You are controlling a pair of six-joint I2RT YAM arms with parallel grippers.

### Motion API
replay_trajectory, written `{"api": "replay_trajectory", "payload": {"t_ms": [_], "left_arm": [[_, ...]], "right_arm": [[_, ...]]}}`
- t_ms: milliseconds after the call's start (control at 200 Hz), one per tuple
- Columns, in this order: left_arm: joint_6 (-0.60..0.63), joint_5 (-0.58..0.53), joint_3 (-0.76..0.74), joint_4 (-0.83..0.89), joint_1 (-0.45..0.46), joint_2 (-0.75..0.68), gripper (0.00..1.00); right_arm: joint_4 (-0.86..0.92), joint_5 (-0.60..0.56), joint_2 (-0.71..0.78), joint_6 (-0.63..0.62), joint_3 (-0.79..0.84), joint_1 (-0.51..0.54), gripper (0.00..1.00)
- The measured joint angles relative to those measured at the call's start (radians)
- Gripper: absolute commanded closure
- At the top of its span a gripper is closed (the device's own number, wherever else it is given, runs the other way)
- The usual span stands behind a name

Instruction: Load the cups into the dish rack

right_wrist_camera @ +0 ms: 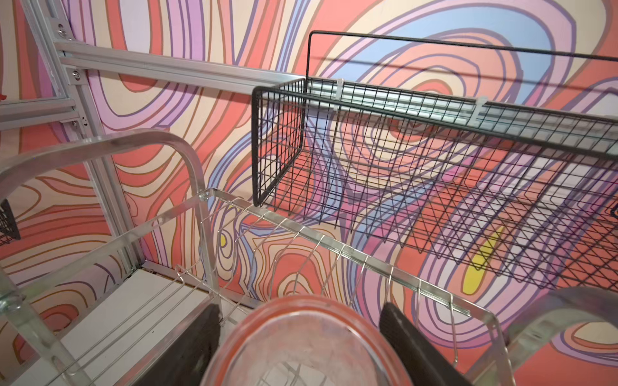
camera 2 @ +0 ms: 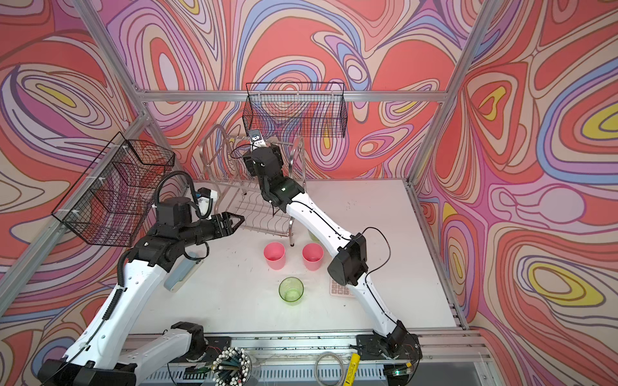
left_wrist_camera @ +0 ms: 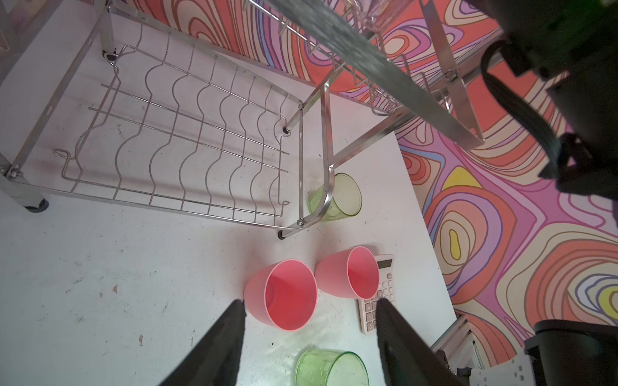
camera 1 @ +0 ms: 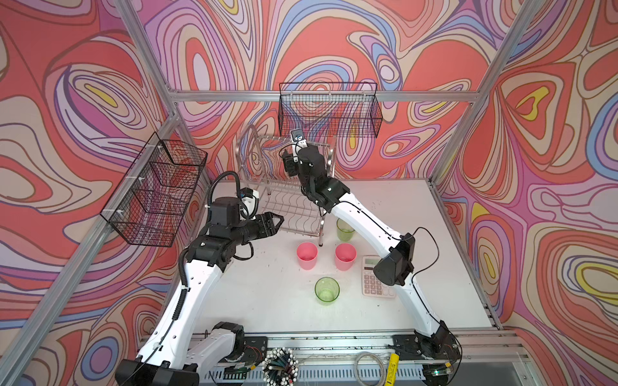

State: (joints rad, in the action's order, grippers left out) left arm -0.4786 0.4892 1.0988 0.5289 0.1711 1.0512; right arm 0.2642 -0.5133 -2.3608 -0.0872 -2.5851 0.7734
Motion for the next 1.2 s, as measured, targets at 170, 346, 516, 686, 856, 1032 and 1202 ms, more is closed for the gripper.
{"api": "replay_trajectory", "payload": {"t_ms": [170, 346, 516, 686, 856, 1032, 1202], "left_arm": [[0.0, 0.004, -0.001, -0.003, 0.0, 0.0, 0.35], [-0.001, 0.008, -0.001, -0.009, 0.0, 0.0, 0.36], [-0.004, 0.008, -0.001, -0.021, 0.0, 0.005, 0.36], [-0.004, 0.008, -0.001, -0.026, 0.0, 0.006, 0.35], [-0.004, 0.008, -0.001, -0.026, 0.0, 0.006, 0.36], [-0.004, 0.008, -0.001, -0.026, 0.0, 0.005, 0.35], [-0.004, 0.008, -0.001, -0.025, 0.0, 0.005, 0.35]], "right_arm": [[-0.018, -0.002, -0.017, 0.001, 0.0, -0.007, 0.48], [-0.025, -0.003, -0.059, -0.004, -0.001, -0.009, 0.47], [-0.039, -0.005, -0.063, -0.005, -0.001, -0.01, 0.45], [-0.039, -0.006, -0.063, 0.003, 0.0, -0.015, 0.4], [-0.051, -0.012, -0.063, 0.014, 0.008, -0.016, 0.32], [-0.058, -0.014, -0.061, 0.014, 0.013, -0.016, 0.25], [-0.062, -0.014, -0.049, 0.011, 0.031, -0.016, 0.2]]}}
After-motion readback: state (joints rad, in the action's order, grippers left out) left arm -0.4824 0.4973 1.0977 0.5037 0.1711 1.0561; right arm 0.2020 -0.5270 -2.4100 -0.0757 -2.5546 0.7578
